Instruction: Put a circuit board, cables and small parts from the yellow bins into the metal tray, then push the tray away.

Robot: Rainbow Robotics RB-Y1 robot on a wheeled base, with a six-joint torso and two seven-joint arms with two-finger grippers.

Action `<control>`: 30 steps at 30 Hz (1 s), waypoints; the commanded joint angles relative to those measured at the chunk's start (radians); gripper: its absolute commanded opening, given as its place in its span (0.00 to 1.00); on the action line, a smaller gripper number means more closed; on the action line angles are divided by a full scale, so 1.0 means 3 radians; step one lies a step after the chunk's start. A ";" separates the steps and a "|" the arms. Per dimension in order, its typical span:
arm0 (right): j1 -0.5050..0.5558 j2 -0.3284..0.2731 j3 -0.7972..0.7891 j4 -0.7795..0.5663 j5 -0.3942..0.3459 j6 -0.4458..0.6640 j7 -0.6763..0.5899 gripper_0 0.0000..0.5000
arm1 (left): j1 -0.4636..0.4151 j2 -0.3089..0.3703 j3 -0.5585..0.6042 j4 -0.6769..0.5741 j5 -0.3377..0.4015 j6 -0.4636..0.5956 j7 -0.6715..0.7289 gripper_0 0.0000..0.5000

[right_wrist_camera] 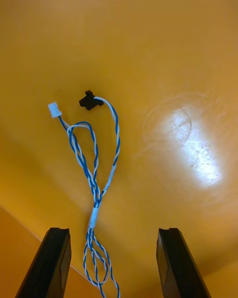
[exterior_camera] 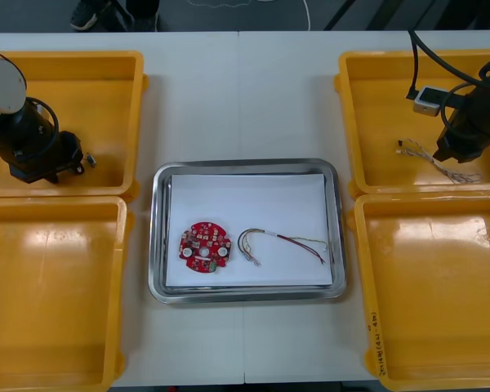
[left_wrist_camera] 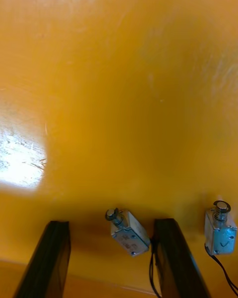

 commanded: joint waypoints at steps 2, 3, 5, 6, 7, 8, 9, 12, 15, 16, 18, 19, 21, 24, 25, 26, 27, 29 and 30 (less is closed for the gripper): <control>0.0087 -0.0180 0.0035 -0.0020 0.0042 -0.0116 -0.0045 1.00 | 0.0033 -0.0049 0.0020 -0.0002 -0.0051 -0.0037 0.0139 0.16; 0.0092 -0.0180 0.0045 -0.0020 0.0047 -0.0121 -0.0060 1.00 | 0.0028 -0.0049 0.0025 0.0003 -0.0051 -0.0042 0.0133 0.03; 0.0097 -0.0180 0.0096 -0.0020 0.0063 -0.0152 -0.0060 1.00 | 0.0028 -0.0055 0.0020 -0.0002 -0.0051 -0.0037 0.0139 0.00; 0.0097 -0.0180 0.0122 -0.0020 0.0063 -0.0167 -0.0066 1.00 | 0.0028 -0.0049 0.0020 -0.0002 -0.0051 -0.0037 0.0139 0.00; 0.0102 -0.0180 0.0152 -0.0020 0.0068 -0.0193 -0.0066 1.00 | 0.0028 -0.0049 0.0020 0.0003 -0.0051 -0.0032 0.0139 0.00; 0.0102 -0.0180 0.0193 -0.0020 0.0063 -0.0223 -0.0076 1.00 | 0.0028 -0.0049 0.0020 0.0003 -0.0051 -0.0037 0.0144 0.00; 0.0102 -0.0180 0.0208 -0.0020 0.0063 -0.0239 -0.0081 1.00 | 0.0028 -0.0049 0.0020 -0.0002 -0.0051 -0.0032 0.0139 0.00; 0.0102 -0.0160 0.0224 0.0036 0.0032 -0.0269 -0.0106 1.00 | 0.0023 -0.0044 0.0030 -0.0058 -0.0066 -0.0027 0.0144 0.00; 0.0102 -0.0129 0.0224 0.0148 -0.0014 -0.0325 -0.0101 1.00 | 0.0018 -0.0003 0.0061 -0.0181 -0.0097 0.0045 0.0144 0.00; 0.0102 -0.0124 0.0229 0.0174 -0.0019 -0.0341 -0.0091 1.00 | 0.0018 0.0002 0.0071 -0.0212 -0.0102 0.0070 0.0139 0.00; 0.0102 -0.0114 0.0229 0.0230 -0.0045 -0.0361 -0.0076 1.00 | 0.0007 0.0032 0.0127 -0.0324 -0.0123 0.0188 0.0144 0.00; 0.0102 -0.0109 0.0229 0.0240 -0.0055 -0.0377 -0.0066 1.00 | 0.0007 0.0048 0.0199 -0.0432 -0.0133 0.0285 0.0149 0.00; 0.0102 -0.0109 0.0234 0.0240 -0.0060 -0.0377 -0.0066 1.00 | 0.0007 0.0063 0.0276 -0.0575 -0.0148 0.0413 0.0149 0.00; 0.0102 -0.0104 0.0234 0.0251 -0.0065 -0.0377 -0.0066 1.00 | 0.0007 0.0094 0.0409 -0.0805 -0.0163 0.0648 0.0159 0.00; 0.0102 -0.0098 0.0234 0.0261 -0.0070 -0.0382 -0.0066 1.00 | 0.0007 0.0099 0.0444 -0.0866 -0.0163 0.0715 0.0164 0.00; 0.0102 -0.0093 0.0234 0.0276 -0.0075 -0.0387 -0.0066 1.00 | 0.0007 0.0109 0.0480 -0.0928 -0.0158 0.0781 0.0169 0.00; 0.0102 -0.0083 0.0234 0.0286 -0.0085 -0.0407 -0.0066 1.00 | 0.0007 0.0114 0.0501 -0.0984 -0.0153 0.0832 0.0174 0.00; 0.0102 -0.0068 0.0234 0.0322 -0.0101 -0.0438 -0.0076 1.00 | 0.0007 0.0140 0.0567 -0.1112 -0.0138 0.0955 0.0190 0.00; 0.0102 -0.0058 0.0234 0.0338 -0.0106 -0.0448 -0.0076 1.00 | 0.0007 0.0150 0.0588 -0.1163 -0.0133 0.0996 0.0190 0.00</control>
